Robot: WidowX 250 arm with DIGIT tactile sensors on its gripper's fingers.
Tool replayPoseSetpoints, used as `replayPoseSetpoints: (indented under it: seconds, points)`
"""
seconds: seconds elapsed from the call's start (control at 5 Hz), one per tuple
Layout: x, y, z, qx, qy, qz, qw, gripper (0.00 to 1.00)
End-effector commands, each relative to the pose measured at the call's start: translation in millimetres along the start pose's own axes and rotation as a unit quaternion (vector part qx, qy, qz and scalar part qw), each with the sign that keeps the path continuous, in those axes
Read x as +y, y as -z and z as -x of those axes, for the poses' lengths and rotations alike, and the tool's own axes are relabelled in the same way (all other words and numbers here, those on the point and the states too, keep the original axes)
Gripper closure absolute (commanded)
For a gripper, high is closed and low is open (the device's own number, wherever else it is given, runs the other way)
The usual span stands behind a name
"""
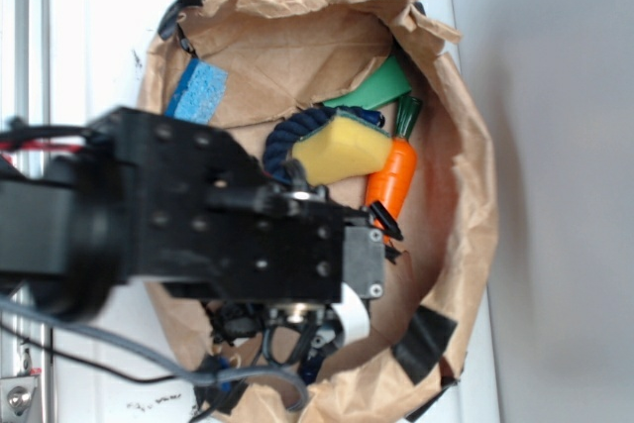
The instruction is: Grab the blue rope.
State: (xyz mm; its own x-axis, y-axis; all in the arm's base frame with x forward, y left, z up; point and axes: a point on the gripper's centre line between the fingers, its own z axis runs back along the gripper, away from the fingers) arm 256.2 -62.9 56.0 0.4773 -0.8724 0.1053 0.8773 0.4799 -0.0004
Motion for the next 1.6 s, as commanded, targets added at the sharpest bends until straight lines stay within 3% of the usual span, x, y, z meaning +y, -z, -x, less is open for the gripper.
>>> replayPoseSetpoints:
  seconds: [0.0, 0.4, 0.6, 0.8, 1.2, 1.4]
  points:
    - [2.1, 4.0, -25.5, -0.008, 0.0, -0.002, 1.0, 0.0]
    - [12.6, 12.4, -49.7, -0.042, -0.004, 0.011, 0.999, 0.0]
    - [8.6, 15.9, -46.3, -0.051, 0.004, -0.008, 0.999, 0.39]
    - [5.7, 16.0, -39.7, -0.061, 0.014, -0.014, 0.998, 1.0]
    - [19.4, 8.9, -32.8, -0.088, 0.006, -0.026, 0.996, 1.0]
    - [34.0, -6.8, -26.4, -0.1, -0.026, -0.013, 0.995, 1.0]
